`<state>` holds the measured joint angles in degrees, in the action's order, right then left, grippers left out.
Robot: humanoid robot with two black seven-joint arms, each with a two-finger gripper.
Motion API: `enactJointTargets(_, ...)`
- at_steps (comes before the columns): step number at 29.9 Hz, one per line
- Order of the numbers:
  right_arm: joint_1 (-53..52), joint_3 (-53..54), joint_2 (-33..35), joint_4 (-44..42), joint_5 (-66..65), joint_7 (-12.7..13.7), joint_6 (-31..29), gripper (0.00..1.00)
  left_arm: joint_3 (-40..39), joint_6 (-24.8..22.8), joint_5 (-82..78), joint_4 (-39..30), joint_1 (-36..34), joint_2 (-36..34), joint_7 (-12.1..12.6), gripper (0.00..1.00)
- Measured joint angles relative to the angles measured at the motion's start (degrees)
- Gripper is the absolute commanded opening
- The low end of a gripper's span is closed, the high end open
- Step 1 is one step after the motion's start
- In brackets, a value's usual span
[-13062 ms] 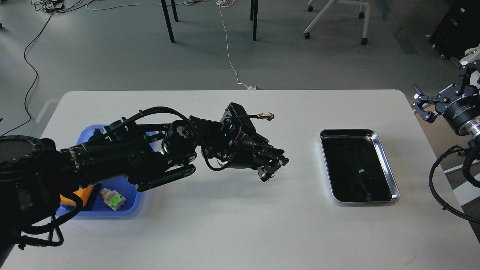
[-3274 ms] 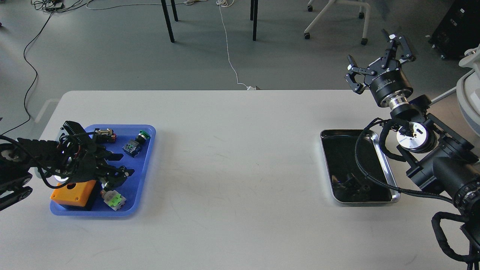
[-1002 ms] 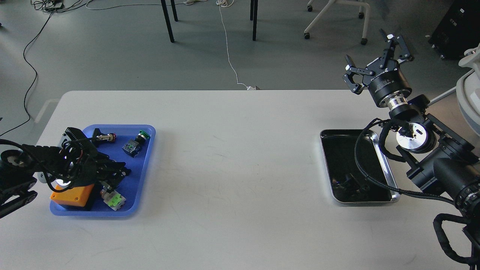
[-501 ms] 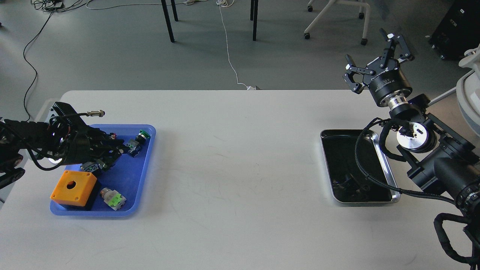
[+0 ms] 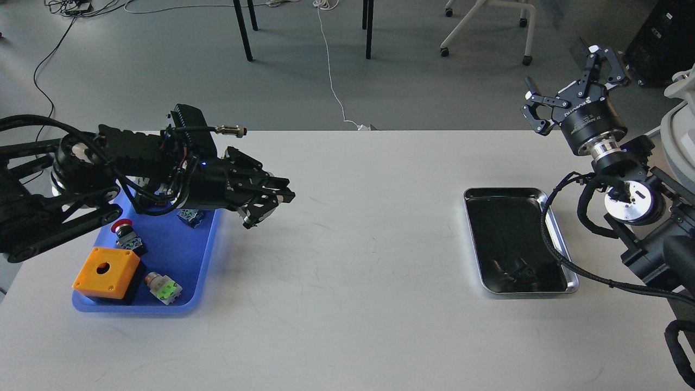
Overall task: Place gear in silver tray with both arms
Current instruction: 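Lift the gear and carry it with the left gripper toward the silver tray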
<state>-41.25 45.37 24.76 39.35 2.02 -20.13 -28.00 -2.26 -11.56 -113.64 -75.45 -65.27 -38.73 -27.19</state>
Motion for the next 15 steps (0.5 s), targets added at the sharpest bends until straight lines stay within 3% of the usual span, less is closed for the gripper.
enactJointTargets(7, 5.9, 0.5, 6.1, 5.3, 0.0, -0.1, 0.0, 0.98, 0.5, -0.5, -0.1, 9.6, -0.4, 16.1, 3.1, 0.22)
enactJointTargets(15, 10.3, 0.8, 10.5, 5.8, 0.0, -0.2, 0.0, 0.98, 0.8, 0.0, -0.1, 20.1, 0.9, 29.8, 3.7, 0.23)
